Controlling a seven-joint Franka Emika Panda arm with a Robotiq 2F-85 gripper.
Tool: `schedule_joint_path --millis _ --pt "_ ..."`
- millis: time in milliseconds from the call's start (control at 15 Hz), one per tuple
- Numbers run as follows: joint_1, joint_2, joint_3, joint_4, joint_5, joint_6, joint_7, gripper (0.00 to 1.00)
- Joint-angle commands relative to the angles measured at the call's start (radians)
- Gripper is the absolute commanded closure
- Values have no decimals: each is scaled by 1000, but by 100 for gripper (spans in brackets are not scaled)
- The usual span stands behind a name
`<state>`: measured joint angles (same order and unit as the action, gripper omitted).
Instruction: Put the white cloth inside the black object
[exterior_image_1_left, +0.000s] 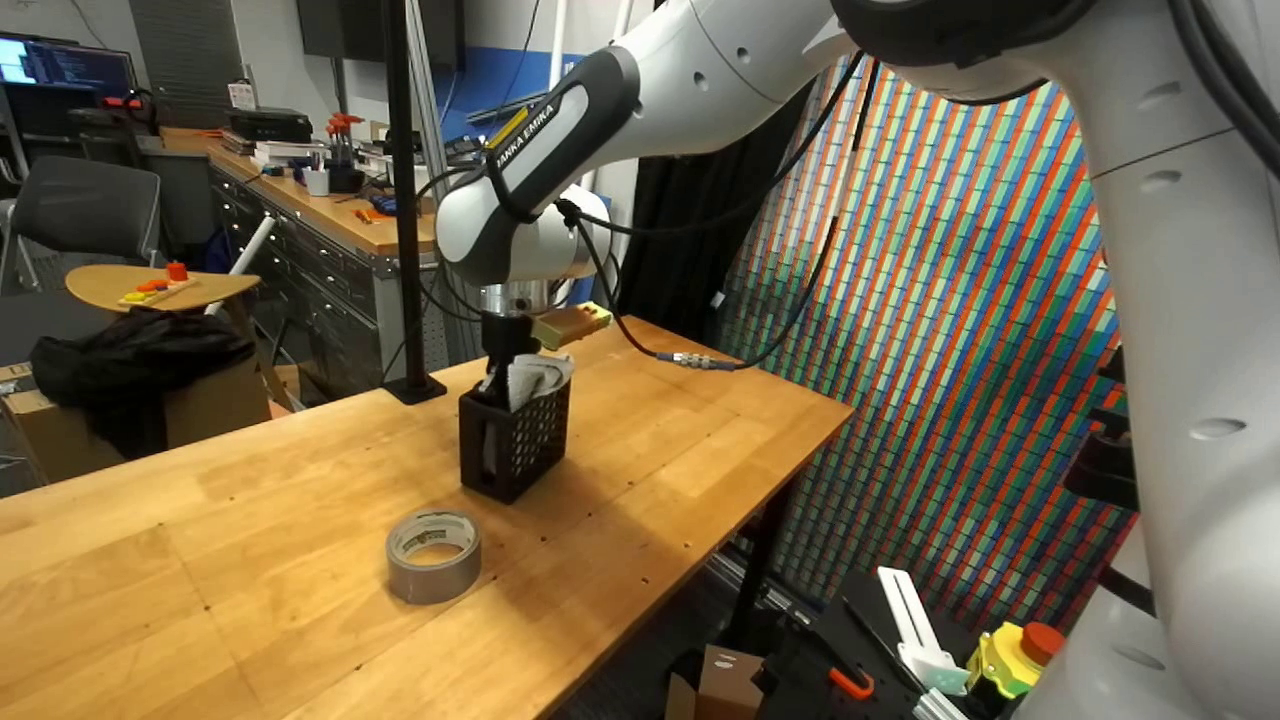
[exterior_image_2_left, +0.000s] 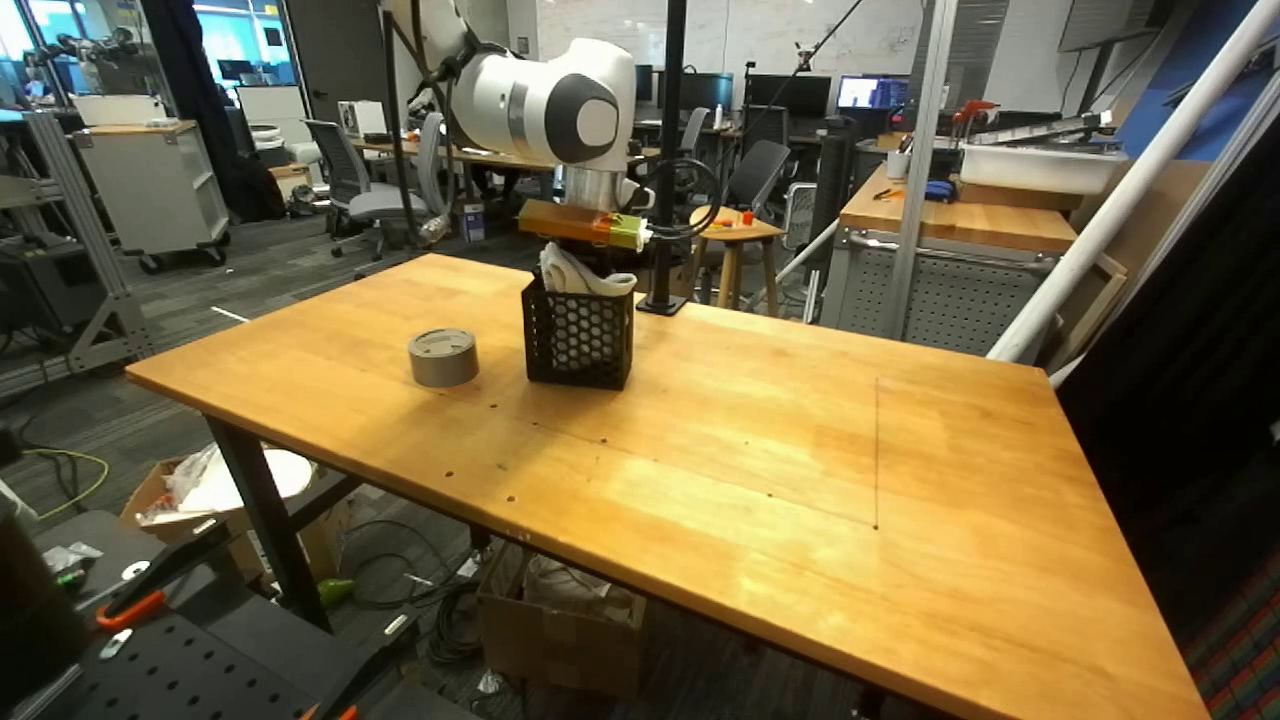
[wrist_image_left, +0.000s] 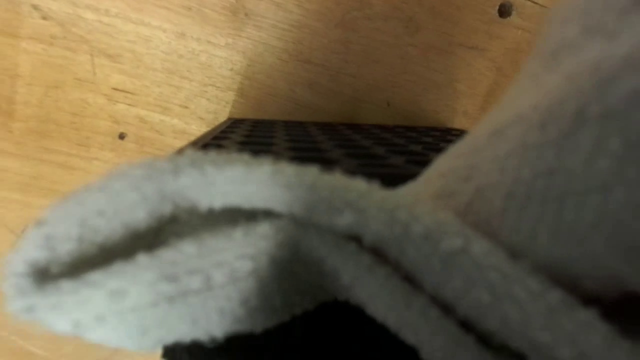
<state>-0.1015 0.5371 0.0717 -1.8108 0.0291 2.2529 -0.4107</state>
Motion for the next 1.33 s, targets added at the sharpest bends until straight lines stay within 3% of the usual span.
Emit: schedule_joint_path --millis 0,733,1267 --pt "26 -119 -21 -49 -58 36 35 96" --pt "84 -443 -54 -223 -250 43 226 96" --pt "162 -459 -8 -297 -248 90 364 96"
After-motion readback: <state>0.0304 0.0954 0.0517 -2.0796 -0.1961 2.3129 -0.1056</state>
